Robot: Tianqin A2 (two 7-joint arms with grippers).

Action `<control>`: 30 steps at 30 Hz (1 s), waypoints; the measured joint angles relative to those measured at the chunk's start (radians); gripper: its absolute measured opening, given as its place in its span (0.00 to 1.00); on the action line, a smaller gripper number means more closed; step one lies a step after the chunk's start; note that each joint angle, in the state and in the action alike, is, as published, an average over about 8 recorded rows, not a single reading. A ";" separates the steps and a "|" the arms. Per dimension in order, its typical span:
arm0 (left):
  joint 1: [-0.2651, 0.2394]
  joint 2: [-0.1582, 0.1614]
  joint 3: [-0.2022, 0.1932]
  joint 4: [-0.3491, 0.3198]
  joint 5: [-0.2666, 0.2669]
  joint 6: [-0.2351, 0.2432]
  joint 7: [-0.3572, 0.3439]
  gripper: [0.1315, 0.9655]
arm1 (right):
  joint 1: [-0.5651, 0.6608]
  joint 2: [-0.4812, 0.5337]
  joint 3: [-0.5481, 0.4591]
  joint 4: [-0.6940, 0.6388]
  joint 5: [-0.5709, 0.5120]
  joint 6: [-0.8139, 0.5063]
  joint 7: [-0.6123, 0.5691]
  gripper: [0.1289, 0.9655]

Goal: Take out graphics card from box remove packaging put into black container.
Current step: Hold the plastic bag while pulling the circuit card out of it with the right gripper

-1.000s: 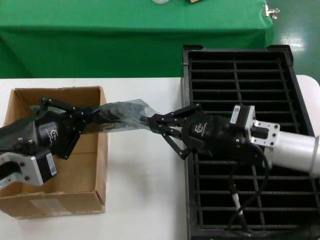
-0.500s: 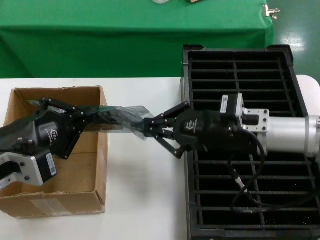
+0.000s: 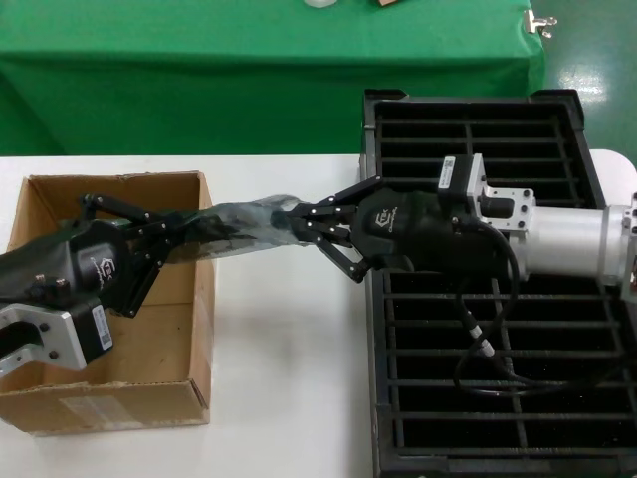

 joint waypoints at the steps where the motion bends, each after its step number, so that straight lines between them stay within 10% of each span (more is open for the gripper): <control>1: 0.000 0.000 0.000 0.000 0.000 0.000 0.000 0.01 | 0.003 -0.004 0.001 -0.009 -0.001 0.000 -0.002 0.01; 30: 0.000 0.000 0.000 0.000 0.000 0.000 0.000 0.01 | -0.025 -0.038 -0.008 0.001 -0.017 -0.026 0.035 0.01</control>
